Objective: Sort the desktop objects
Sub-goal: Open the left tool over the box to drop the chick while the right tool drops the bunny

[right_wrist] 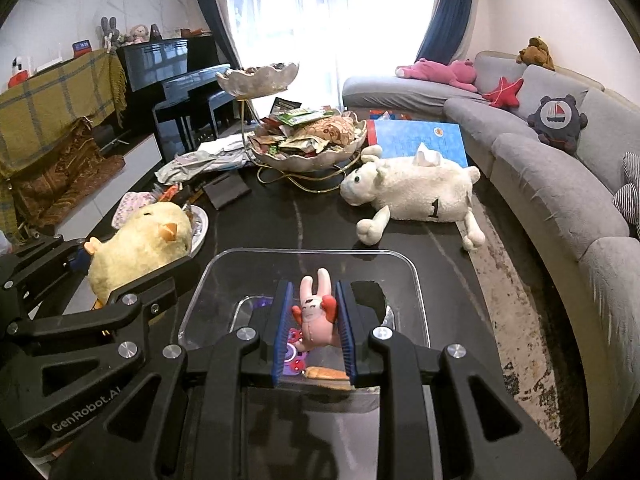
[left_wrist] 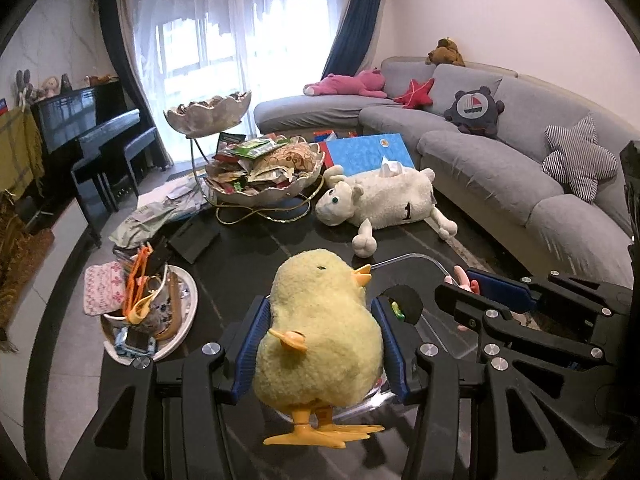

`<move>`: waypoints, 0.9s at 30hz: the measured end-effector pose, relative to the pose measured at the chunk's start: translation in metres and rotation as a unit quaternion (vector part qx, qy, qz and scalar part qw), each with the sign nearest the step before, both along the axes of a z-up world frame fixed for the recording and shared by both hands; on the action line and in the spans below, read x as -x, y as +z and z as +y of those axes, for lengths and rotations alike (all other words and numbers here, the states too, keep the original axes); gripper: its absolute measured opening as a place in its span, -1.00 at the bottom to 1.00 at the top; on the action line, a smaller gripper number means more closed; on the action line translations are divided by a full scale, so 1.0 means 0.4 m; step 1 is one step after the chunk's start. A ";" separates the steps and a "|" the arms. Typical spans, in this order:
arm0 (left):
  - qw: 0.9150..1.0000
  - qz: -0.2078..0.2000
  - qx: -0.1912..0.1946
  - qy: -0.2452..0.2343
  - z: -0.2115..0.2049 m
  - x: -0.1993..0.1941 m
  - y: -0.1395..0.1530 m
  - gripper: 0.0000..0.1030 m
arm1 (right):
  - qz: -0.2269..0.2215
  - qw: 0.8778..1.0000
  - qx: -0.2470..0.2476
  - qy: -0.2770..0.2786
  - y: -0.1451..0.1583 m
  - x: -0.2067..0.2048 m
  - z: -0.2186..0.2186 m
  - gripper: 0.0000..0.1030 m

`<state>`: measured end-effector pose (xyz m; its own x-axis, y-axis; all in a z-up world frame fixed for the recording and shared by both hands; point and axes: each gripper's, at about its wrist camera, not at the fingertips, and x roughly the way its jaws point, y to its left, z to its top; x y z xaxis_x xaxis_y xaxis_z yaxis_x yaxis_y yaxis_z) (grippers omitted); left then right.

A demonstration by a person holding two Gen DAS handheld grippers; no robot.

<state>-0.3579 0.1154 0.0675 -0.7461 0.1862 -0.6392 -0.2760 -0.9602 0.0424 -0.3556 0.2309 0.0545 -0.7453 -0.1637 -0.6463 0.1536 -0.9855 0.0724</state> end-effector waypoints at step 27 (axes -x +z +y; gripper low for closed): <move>0.995 -0.092 0.008 0.036 0.007 0.129 -0.087 -0.03 | -0.029 0.999 0.004 -0.013 -0.076 0.102 0.027 -0.36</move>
<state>-0.4093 0.1182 0.0328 -0.6270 0.1251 -0.7689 -0.2102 -0.9776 0.0124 -0.3963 0.2416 0.0240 -0.7108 -0.1500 -0.6872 0.1230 -0.9885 0.0885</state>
